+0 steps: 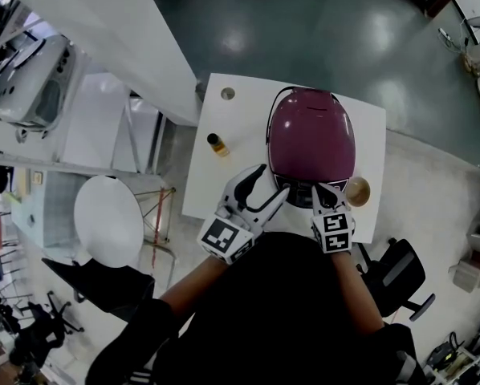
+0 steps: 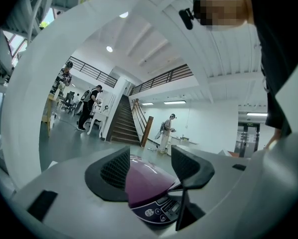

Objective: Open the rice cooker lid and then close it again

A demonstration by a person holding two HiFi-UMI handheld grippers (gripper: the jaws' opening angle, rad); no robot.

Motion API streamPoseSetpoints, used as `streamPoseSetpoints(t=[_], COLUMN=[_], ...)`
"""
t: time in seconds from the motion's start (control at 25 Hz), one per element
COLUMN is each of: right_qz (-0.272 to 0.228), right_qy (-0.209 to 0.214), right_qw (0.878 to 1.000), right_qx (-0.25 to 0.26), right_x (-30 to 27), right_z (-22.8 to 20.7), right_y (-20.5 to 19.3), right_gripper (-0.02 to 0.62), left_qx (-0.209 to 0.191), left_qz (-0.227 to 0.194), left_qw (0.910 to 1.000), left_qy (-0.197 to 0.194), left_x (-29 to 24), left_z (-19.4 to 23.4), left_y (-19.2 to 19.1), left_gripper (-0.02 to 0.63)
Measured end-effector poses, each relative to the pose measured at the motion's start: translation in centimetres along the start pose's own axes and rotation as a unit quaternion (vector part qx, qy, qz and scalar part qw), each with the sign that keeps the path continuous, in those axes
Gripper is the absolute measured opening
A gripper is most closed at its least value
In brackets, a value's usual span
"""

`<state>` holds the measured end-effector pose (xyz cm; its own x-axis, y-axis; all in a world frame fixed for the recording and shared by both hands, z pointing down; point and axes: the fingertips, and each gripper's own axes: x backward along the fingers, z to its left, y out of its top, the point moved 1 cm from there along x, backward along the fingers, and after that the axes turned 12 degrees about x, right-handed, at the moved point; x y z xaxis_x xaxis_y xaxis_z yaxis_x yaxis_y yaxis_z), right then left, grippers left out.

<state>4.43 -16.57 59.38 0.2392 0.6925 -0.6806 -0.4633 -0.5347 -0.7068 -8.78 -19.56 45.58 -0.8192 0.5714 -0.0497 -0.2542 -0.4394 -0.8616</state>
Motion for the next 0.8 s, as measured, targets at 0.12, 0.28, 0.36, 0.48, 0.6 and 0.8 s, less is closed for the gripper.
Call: streamPoseSetpoints(t=[0.12,0.28,0.36,0.48,0.6,0.8], right_qz=[-0.004,-0.007,-0.009,-0.012,-0.012,-0.013], right_qy=[-0.002,-0.009,-0.008,-0.005,-0.006,-0.014], right_qw=[1.0,1.0,1.0,0.999,0.999,0.999], right_qx=[-0.007,-0.012,-0.021,-0.034,-0.037,-0.049], right_x=[-0.1,0.0,-0.1,-0.2,-0.2,-0.2], right_z=[0.0,0.0,0.0,-0.2,-0.3,-0.6], right_y=[0.1,0.0,-0.1,-0.1,0.0,-0.2], right_gripper=[0.0,0.0,0.0,0.0,0.0,0.0], left_qx=[-0.001,-0.005,-0.002,0.001,0.0,0.004], left_qz=[0.008,0.007,0.002,0.0,-0.001,0.0], left_qw=[1.0,0.9999,1.0,1.0,1.0,1.0], left_qy=[-0.005,-0.011,-0.007,-0.002,-0.001,-0.002], left_x=[0.0,0.0,0.0,0.0,0.1,0.4], left_z=[0.0,0.0,0.2,0.6,0.9,0.8], left_y=[-0.4,-0.3,0.1,0.7,0.8,0.4], left_gripper=[0.239,0.239,0.239,0.239,0.239,0.239])
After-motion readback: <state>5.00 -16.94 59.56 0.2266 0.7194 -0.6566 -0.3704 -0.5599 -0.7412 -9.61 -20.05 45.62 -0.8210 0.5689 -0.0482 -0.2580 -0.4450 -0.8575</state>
